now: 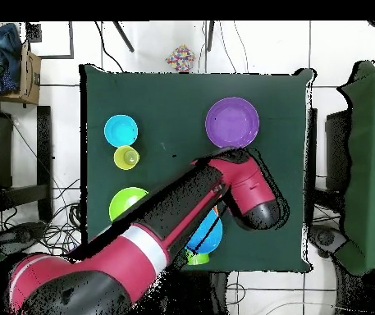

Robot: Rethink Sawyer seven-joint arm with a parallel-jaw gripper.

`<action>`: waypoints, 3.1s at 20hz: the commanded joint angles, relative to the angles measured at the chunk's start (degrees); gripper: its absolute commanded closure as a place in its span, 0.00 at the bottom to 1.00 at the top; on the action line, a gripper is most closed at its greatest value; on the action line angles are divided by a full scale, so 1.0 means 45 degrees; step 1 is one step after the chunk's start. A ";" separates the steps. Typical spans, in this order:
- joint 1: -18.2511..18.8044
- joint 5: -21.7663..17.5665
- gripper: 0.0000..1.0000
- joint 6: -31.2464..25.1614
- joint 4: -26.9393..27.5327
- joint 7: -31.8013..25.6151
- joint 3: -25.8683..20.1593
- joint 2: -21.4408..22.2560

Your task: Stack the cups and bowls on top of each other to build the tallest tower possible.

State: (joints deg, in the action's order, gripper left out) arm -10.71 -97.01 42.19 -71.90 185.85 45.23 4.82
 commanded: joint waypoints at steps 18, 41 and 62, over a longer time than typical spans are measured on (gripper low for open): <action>-0.1326 0.2012 0.00 -0.3660 0.2758 0.3859 -0.1130 -0.3413; -0.0415 0.2355 0.00 -0.2785 0.3859 0.3144 -0.0625 -0.3933; -0.1299 0.1228 0.00 0.1258 0.2437 0.4680 0.1531 -0.2700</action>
State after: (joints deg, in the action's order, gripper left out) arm -16.04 -90.28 44.23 -61.40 189.60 56.58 -6.01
